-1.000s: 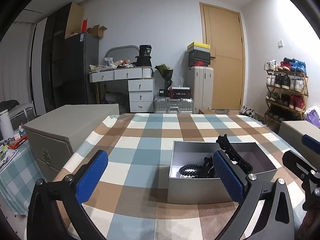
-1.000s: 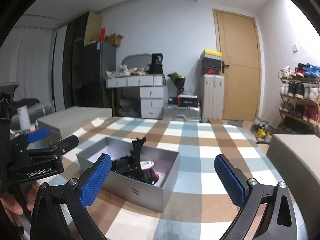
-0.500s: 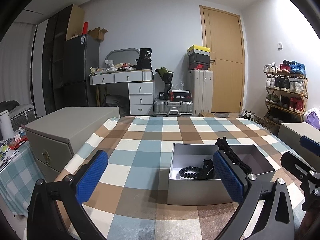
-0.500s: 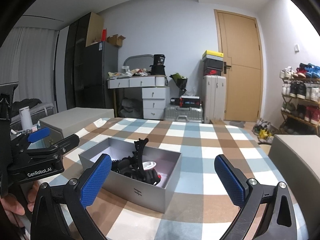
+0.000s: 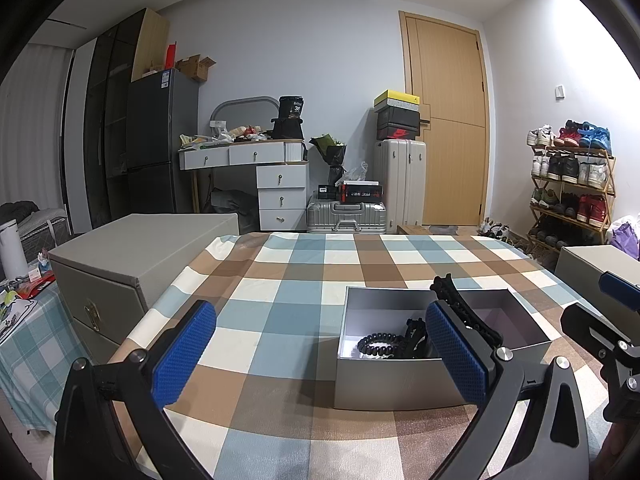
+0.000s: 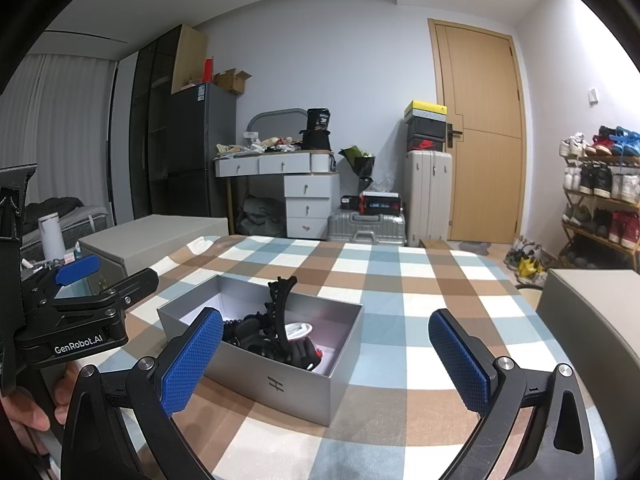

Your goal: Organize jewelry

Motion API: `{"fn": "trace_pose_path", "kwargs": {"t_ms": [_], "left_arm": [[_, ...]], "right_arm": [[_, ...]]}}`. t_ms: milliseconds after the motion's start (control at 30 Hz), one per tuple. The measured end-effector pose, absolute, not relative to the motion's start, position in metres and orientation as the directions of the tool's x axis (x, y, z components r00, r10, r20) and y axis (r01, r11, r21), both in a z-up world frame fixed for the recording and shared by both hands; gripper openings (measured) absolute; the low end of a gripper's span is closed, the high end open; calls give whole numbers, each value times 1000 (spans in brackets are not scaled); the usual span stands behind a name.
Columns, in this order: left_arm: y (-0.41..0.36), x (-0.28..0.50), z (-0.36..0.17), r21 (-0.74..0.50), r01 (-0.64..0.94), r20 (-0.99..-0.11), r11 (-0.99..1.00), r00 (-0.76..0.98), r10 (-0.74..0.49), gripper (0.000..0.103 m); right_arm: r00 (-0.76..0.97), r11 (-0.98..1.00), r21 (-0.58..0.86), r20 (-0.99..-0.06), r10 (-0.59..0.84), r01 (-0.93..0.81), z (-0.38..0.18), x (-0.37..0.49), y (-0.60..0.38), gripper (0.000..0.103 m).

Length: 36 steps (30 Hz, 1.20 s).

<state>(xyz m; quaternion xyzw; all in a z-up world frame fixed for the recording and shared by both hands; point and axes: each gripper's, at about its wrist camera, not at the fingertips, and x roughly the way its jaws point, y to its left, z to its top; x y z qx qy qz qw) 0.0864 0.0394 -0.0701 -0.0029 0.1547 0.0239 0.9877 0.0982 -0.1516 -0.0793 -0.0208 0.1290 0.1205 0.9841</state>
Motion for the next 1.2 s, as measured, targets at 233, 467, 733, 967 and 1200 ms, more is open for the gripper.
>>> {"fn": "trace_pose_path", "kwargs": {"t_ms": [233, 467, 733, 967, 1200], "left_arm": [[39, 86, -70, 2, -48, -306, 999, 951, 46, 102], [39, 87, -70, 1, -48, -306, 999, 951, 46, 102], [38, 88, -70, 2, -43, -306, 999, 951, 42, 102], [38, 89, -70, 2, -44, -307, 999, 951, 42, 102], [38, 89, -70, 1, -44, -307, 999, 951, 42, 102]], "right_arm": [[938, 970, -10, -259, 232, -243, -79, 98, -152, 103], [938, 970, -10, -259, 232, -242, -79, 98, -152, 103], [938, 970, -10, -259, 232, -243, -79, 99, -152, 103], [938, 970, -10, -259, 232, -243, -79, 98, -152, 103], [938, 970, -10, -259, 232, -242, -79, 98, -152, 103]]}}
